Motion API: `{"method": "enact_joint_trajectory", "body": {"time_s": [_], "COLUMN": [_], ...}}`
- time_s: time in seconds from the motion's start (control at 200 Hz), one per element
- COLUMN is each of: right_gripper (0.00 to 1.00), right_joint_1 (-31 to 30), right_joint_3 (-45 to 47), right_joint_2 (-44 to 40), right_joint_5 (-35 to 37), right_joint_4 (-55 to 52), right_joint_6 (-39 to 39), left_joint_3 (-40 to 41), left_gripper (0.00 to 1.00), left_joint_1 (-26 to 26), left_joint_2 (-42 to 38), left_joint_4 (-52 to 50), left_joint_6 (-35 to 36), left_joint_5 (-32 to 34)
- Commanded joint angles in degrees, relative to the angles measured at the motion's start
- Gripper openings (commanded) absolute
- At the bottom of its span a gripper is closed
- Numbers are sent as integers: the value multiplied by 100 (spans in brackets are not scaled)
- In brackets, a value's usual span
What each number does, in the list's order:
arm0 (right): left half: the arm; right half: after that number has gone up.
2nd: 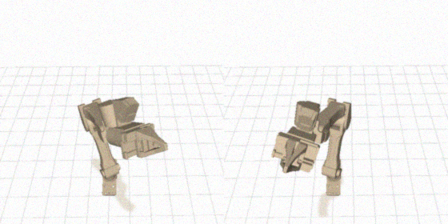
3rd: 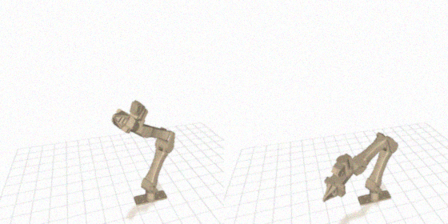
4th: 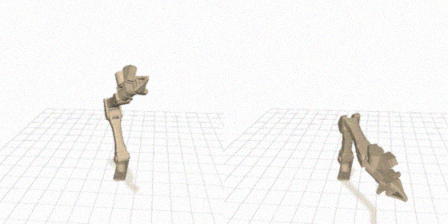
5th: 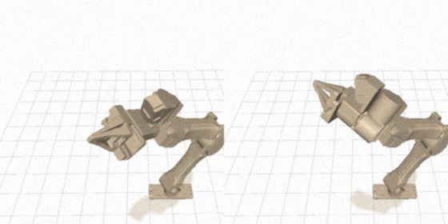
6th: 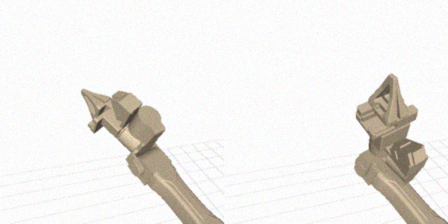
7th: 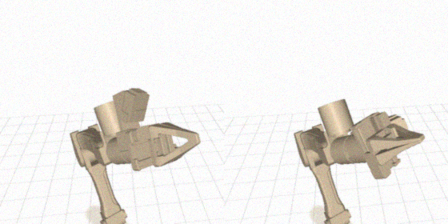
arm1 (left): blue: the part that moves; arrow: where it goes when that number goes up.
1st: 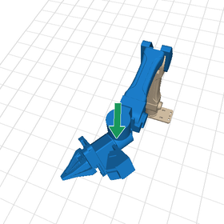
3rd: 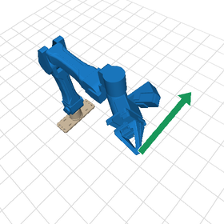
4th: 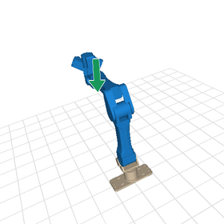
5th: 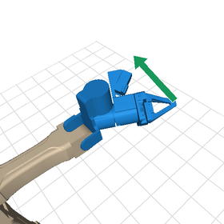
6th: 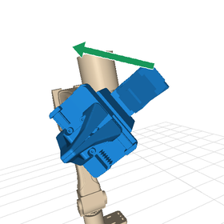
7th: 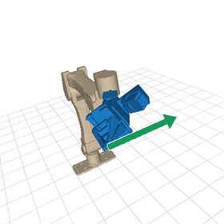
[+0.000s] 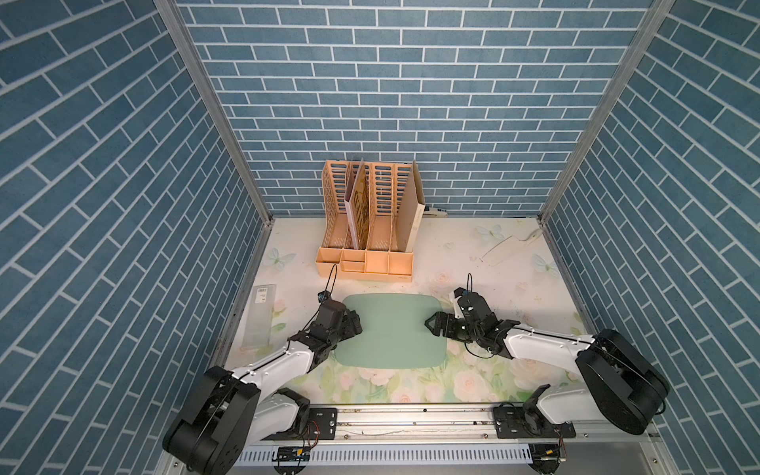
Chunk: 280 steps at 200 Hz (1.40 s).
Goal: Align the knife with the edge of the cutting board
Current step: Move the work surface to the center of the board.
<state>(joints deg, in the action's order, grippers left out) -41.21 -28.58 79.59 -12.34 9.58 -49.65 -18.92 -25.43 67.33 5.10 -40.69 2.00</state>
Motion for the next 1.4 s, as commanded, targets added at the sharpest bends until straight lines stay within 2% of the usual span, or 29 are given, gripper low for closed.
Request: {"method": "enact_joint_trajectory", "body": {"time_s": [0.0,0.15,0.27,0.575,0.69,1.045,1.395], "right_gripper": [93,93,93,94,94,94,94], "right_joint_1": [-108,-107,-101,-30,27,377,434], "right_joint_3": [18,-18,-110,-455,-598,-600,-517], "right_joint_2": [168,196,193,606,737,825,704], "right_joint_5": [-174,-73,274,325,312,88,39], "right_joint_4": [-498,-572,-884,-855,-827,-718,-751], "right_joint_6": [-282,-174,-5,146,158,221,241], "left_joint_3": [220,371,383,-322,-551,-525,-648], "left_gripper": [88,87,87,87,87,86,93], "left_joint_1": [-75,-118,-157,-180,-177,-175,-176], "left_joint_2": [57,-6,51,612,827,747,670], "left_joint_4": [-93,190,512,307,264,272,-60], "left_joint_6": [-107,-265,-316,-68,-42,-56,81], "left_joint_5": [-1077,-1421,-1804,-1282,-1284,-1317,-975]}}
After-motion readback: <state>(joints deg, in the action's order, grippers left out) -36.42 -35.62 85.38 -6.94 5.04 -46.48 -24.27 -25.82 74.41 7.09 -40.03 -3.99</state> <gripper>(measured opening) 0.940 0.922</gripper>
